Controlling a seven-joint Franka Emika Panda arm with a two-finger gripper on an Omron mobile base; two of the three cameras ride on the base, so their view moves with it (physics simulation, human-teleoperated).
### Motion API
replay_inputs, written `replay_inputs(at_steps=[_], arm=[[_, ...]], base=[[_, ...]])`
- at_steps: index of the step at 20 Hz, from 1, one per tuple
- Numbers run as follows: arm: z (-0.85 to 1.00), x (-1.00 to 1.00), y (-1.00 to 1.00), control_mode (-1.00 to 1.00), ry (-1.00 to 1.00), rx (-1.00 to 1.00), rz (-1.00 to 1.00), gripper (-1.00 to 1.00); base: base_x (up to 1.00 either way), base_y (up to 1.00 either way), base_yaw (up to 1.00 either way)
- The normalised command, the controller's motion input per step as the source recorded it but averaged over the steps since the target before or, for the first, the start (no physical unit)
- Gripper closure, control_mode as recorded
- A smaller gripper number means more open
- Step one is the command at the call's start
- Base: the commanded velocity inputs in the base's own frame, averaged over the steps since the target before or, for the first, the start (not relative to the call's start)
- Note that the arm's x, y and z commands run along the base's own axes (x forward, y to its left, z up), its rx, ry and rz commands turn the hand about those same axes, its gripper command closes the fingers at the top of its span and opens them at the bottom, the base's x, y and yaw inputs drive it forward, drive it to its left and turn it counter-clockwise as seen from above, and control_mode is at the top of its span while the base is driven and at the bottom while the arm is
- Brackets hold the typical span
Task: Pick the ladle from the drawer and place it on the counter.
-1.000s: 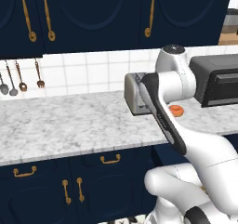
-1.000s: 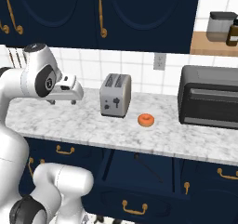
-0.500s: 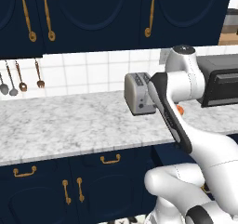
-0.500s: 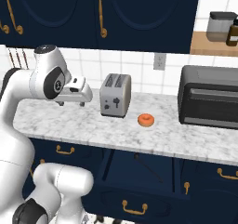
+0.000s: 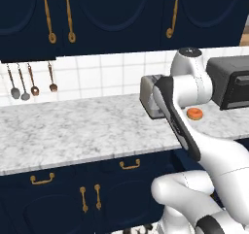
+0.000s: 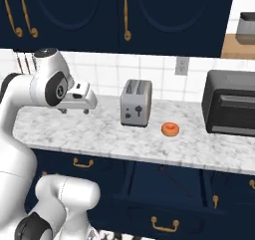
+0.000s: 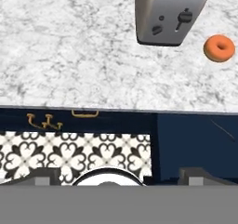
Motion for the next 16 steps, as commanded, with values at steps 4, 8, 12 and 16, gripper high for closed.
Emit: replay_inputs(at_steps=[4, 8, 12, 16], arm=[[0.0, 0.0, 0.0, 1.0, 0.0, 0.0, 0.0, -1.0], [0.0, 0.0, 0.0, 1.0, 0.0, 0.0, 0.0, -1.0], [-0.04, -0.07, 0.0, -1.0, 0.0, 0.0, -0.12, -1.0], [-0.17, -0.32, -0.81, -1.0, 0.04, 0.07, -0.52, -1.0]], base=[[-0.19, 0.36, -0.31], [-0.16, -0.08, -0.49], [-0.16, -0.02, -0.38], [0.0, 0.0, 0.0]])
